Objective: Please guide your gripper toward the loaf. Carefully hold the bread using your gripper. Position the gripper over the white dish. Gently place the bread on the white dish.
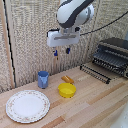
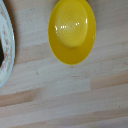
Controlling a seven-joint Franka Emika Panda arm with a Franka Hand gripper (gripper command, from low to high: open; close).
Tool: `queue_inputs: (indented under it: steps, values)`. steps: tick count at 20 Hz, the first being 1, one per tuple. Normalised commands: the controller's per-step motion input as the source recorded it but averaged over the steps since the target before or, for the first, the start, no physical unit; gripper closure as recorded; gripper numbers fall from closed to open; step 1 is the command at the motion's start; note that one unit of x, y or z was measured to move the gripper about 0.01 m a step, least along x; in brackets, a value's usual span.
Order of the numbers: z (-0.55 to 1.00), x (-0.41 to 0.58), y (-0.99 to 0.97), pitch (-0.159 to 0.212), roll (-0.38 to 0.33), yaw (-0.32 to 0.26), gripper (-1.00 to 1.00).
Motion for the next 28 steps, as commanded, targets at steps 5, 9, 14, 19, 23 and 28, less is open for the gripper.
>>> queue_inputs:
  steps: [5, 9, 14, 19, 23, 28]
  values:
    - [-0.29, 0.418, -0.61, 0.021, -0.003, -0.062, -1.00]
    - [-0.22, 0.483, -0.50, 0.006, 0.000, -0.056, -1.00]
    - [-0.31, 0.261, -0.43, 0.042, -0.020, -0.021, -1.00]
    - [-0.41, 0.078, -0.39, 0.071, -0.083, 0.011, -1.00]
    - [-0.41, 0.069, -0.38, 0.062, -0.124, 0.045, -1.00]
    - [-0.34, 0.404, -0.17, 0.094, -0.095, 0.153, -1.00]
